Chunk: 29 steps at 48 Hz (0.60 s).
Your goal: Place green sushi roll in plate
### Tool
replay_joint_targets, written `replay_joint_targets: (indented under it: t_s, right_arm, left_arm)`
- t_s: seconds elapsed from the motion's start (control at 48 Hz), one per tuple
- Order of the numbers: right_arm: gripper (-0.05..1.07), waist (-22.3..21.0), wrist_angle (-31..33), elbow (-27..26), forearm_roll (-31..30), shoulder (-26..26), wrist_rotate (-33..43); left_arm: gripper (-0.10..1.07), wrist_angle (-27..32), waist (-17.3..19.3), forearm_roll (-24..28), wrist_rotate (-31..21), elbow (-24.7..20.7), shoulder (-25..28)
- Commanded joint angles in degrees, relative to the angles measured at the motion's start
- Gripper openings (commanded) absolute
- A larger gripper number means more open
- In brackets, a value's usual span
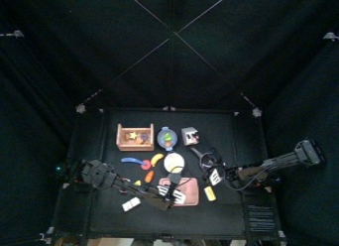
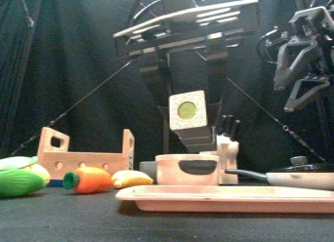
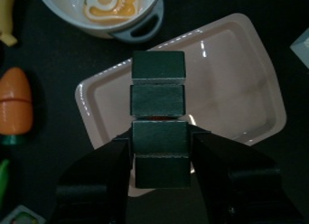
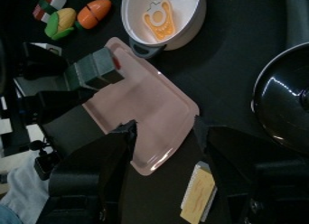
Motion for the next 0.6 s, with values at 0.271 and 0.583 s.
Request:
replay_joint_targets:
  t_s: [0.271,0.583]
  right_arm:
    - [0.88,2.55,-0.88,-2.99,1.14,1.23,0.09]
    - [0.88,3.96,-2.20,-3.52,0.97,4.83,-0.09]
  left_arm:
    - [0.59,-2.46,-0.44,1.41,-6.33,-1.93,1.32]
    - [0.59,-6.33,1.41,0.70,-6.24,-3.96,4.66]
